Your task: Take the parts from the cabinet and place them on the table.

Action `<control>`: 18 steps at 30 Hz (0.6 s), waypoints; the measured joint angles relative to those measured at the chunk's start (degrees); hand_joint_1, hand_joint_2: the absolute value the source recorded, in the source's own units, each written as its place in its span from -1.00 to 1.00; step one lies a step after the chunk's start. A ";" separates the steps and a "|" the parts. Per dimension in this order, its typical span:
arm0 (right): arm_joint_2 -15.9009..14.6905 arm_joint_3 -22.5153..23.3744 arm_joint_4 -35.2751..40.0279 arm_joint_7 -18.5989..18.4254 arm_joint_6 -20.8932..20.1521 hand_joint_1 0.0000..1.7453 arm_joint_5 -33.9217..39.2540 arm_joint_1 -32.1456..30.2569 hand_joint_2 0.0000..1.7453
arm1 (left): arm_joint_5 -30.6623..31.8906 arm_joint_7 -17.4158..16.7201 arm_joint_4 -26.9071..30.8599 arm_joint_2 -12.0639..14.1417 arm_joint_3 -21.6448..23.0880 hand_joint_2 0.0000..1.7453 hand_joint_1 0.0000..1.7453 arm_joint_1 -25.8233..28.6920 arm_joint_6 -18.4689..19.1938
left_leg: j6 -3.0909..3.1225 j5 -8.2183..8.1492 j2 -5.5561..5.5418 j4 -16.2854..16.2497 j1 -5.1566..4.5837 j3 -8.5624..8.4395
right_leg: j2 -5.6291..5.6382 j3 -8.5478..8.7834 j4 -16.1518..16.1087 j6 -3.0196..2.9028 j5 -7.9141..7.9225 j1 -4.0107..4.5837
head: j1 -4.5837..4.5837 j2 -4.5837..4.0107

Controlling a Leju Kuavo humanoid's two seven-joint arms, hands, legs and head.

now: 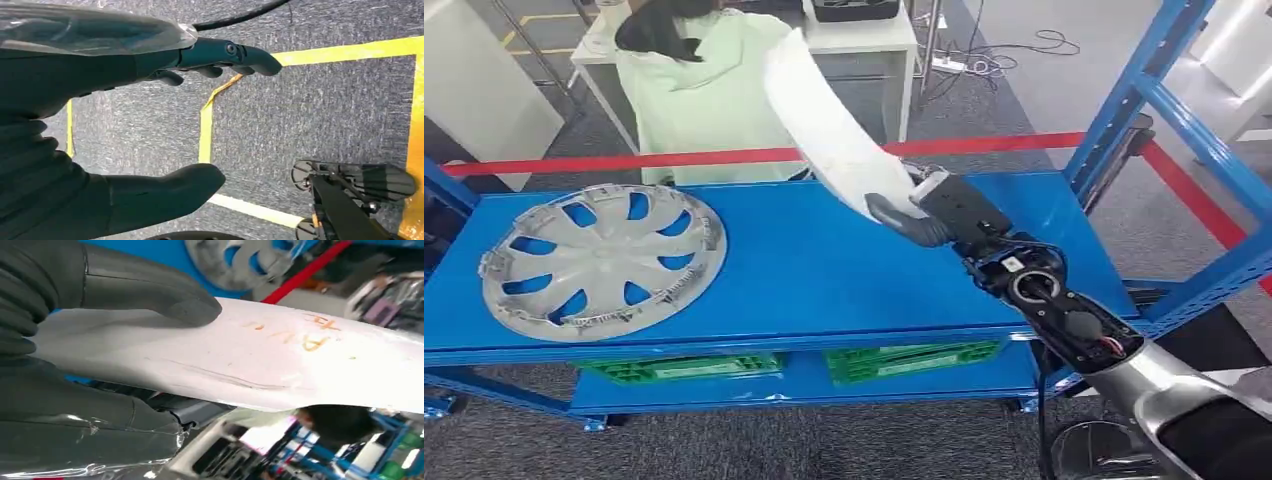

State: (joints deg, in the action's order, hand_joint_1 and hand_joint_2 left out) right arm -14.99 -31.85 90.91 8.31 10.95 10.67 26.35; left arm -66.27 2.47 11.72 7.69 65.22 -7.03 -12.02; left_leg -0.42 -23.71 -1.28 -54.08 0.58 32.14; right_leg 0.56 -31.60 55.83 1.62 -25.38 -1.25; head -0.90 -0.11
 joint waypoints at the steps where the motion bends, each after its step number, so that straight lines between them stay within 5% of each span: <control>1: 0.15 0.02 0.81 0.13 0.00 0.98 0.00 -0.27 1.00 | 0.00 -0.02 0.00 -0.02 -0.07 1.00 -1.00 0.03 -0.02 | 0.00 0.00 0.00 0.00 0.00 0.00 | 0.00 0.00 0.00 0.00 0.00 0.00 | -0.02 0.00; 18: 8.00 -7.26 6.12 6.80 -8.28 0.98 -7.41 -6.36 1.00 | 1.03 -0.17 0.00 -0.24 -0.55 1.00 -1.00 -0.06 -0.31 | -0.05 -0.03 0.00 0.02 0.03 0.01 | 0.01 -0.02 0.00 -0.06 -0.05 0.05 | 0.00 0.00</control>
State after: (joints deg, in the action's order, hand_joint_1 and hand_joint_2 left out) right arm -6.99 -39.10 97.02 15.10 2.67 3.26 19.98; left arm -65.24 2.29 11.72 7.45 64.67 -7.09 -12.33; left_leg -0.46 -23.74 -1.28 -54.07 0.60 32.15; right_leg 0.58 -31.62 55.83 1.55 -25.44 -1.21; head -0.90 -0.11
